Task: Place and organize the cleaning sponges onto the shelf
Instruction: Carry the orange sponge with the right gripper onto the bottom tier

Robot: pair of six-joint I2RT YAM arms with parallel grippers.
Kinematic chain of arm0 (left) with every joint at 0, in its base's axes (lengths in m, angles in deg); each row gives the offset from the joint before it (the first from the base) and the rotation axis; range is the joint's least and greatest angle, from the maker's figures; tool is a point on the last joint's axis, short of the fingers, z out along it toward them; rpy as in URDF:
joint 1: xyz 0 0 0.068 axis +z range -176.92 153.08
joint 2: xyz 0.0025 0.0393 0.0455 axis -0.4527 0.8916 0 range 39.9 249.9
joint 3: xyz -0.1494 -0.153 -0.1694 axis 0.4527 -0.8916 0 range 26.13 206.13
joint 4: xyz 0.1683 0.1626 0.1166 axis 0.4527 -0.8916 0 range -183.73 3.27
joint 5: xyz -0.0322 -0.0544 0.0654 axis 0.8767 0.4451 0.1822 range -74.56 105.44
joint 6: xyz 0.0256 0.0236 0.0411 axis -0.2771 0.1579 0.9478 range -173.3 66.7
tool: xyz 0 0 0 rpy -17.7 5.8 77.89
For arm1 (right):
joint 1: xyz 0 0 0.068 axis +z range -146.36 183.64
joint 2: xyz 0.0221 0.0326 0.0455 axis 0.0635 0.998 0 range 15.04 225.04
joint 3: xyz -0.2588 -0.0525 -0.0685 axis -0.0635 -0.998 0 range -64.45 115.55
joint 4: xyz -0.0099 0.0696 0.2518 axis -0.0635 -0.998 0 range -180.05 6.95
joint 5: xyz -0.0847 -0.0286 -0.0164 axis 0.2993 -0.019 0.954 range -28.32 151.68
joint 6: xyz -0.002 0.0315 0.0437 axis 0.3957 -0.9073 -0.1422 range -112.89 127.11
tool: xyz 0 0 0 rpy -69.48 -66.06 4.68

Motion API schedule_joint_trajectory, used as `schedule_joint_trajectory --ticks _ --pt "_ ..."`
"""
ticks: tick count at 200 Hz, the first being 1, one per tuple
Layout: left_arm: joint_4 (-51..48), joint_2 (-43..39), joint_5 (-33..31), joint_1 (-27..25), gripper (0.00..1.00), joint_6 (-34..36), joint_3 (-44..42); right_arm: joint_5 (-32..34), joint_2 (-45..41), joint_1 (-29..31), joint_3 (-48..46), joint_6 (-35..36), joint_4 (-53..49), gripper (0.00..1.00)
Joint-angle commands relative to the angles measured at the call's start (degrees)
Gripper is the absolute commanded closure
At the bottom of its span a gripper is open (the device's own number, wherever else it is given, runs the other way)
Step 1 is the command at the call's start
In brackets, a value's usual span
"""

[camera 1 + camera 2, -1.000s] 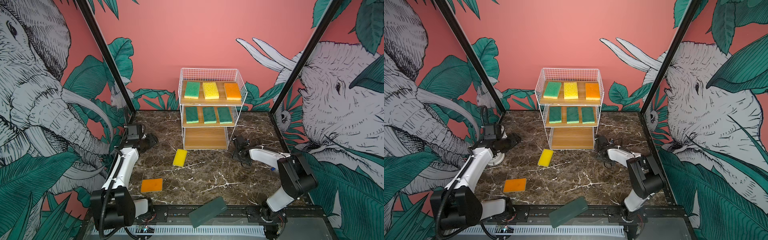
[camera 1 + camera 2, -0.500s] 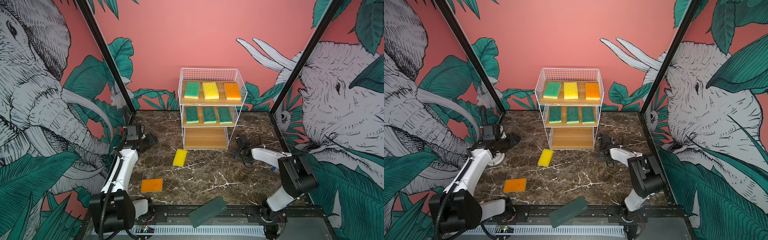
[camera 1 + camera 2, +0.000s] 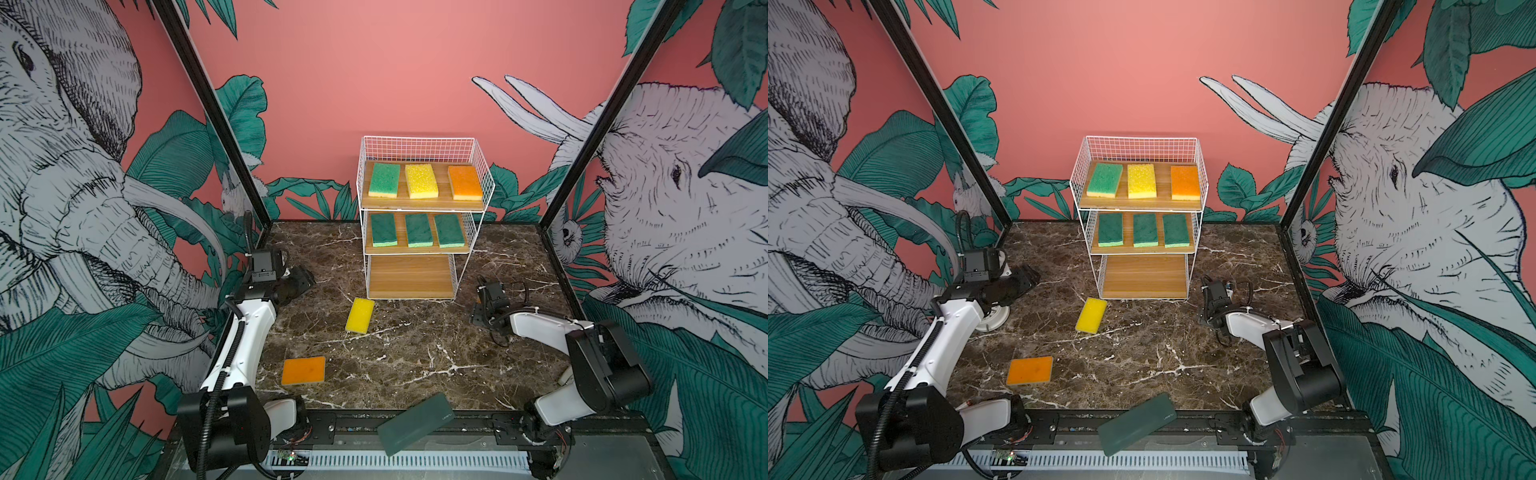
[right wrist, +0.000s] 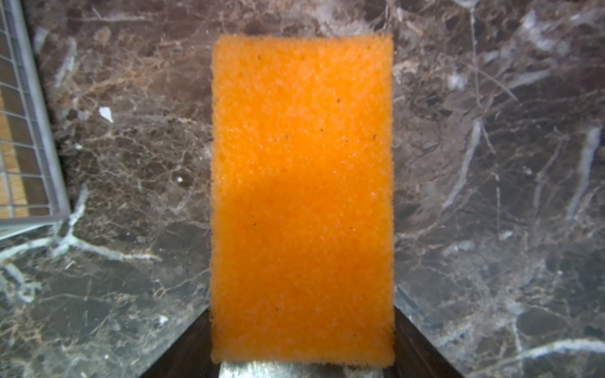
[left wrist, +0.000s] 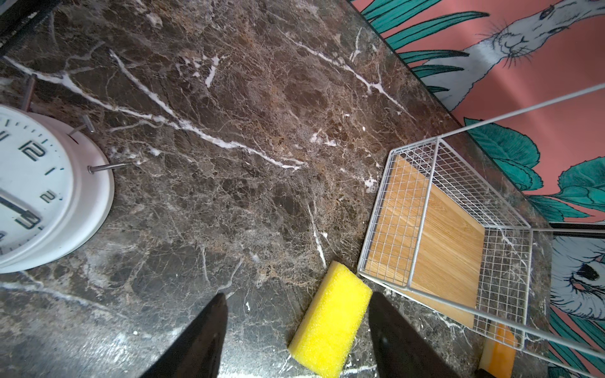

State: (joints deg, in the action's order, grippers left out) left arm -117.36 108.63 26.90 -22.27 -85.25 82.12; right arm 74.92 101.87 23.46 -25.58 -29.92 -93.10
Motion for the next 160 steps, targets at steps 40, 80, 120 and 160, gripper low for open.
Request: schedule_joint_trajectory --ticks 40,80,120,160 --pt "-3.9 -4.0 -1.3 0.1 0.3 0.2 -0.3 1.3 -2.8 0.0 -2.2 3.2 1.2 0.35" --pt "-4.0 -4.6 0.0 0.1 0.3 -0.5 0.1 1.6 -10.7 3.4 -7.3 3.5 4.3 0.36" --pt "-5.5 -5.9 0.8 0.2 0.3 0.4 0.9 3.5 -16.8 11.2 -10.2 1.8 5.1 0.38" --pt "-5.5 -8.0 1.1 0.1 0.3 0.7 -0.6 5.4 -21.6 17.6 -12.8 -1.1 4.2 0.39"
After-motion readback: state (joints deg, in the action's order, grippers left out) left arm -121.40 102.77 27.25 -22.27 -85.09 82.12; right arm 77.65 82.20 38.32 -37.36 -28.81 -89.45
